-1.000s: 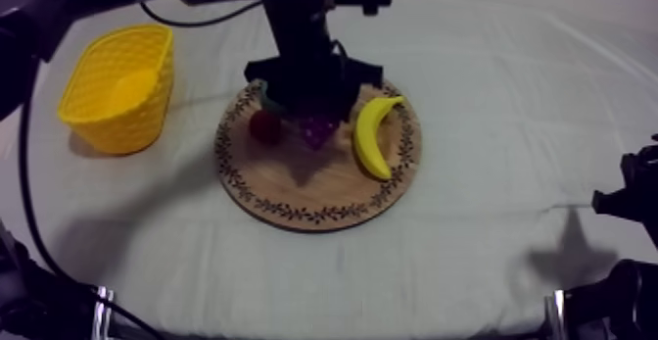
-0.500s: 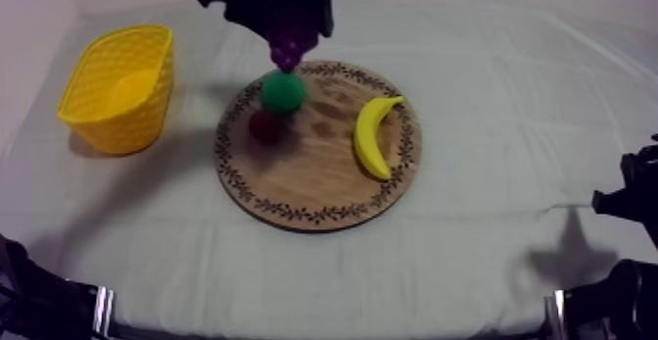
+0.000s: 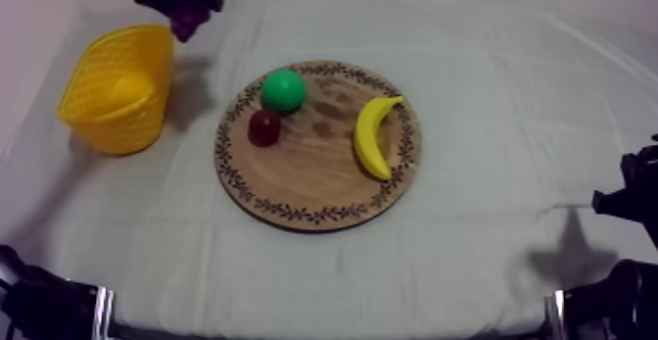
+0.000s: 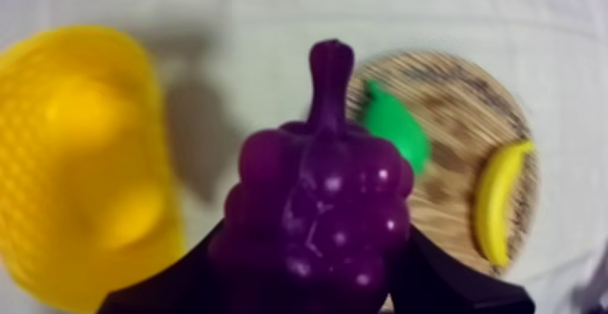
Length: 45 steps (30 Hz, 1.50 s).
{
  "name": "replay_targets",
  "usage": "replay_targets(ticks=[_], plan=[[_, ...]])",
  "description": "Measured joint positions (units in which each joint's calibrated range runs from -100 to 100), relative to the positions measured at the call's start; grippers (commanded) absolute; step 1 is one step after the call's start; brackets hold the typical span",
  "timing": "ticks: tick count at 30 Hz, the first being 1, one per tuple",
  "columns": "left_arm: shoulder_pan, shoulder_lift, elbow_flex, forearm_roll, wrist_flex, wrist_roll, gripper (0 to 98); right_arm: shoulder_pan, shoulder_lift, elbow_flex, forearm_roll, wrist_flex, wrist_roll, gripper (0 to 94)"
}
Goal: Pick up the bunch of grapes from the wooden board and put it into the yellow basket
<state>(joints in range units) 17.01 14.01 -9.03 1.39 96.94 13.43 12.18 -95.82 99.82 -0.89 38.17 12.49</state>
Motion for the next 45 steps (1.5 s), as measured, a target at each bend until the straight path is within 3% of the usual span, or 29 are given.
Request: replay_targets(ticks=[8, 14, 21, 31, 35, 41, 45], plan=[[-8.99, -1.34, -1.52, -2.56, 2.02, -3.14, 46.9, 0.0, 0.0, 0.0, 0.0, 0.0, 0.0, 0.3], [-13.19, -1.76, -2.66, -3.33, 2.73, -4.39, 46.9, 0.0, 0.0, 0.0, 0.0, 0.0, 0.0, 0.3], [-14.42, 0.68, -1.44, -3.08, 2.15, -4.32, 47.1, 0.0, 0.0, 0.0, 0.0, 0.0, 0.0, 0.3], [-15.32, 7.54, 4.94, -2.42, -3.5, -4.05, 49.7, 0.0, 0.0, 0.0, 0.0, 0.0, 0.0, 0.3], [-15.54, 10.08, 6.99, -2.31, -5.53, -3.95, 57.3, 0.0, 0.0, 0.0, 0.0, 0.0, 0.0, 0.3], [-16.01, 12.68, 9.04, -1.4, -8.23, -4.29, 84.3, 0.0, 0.0, 0.0, 0.0, 0.0, 0.0, 0.3], [-16.21, 12.83, 9.18, -1.4, -9.11, -4.67, 92.6, 0.0, 0.0, 0.0, 0.0, 0.0, 0.0, 0.3]])
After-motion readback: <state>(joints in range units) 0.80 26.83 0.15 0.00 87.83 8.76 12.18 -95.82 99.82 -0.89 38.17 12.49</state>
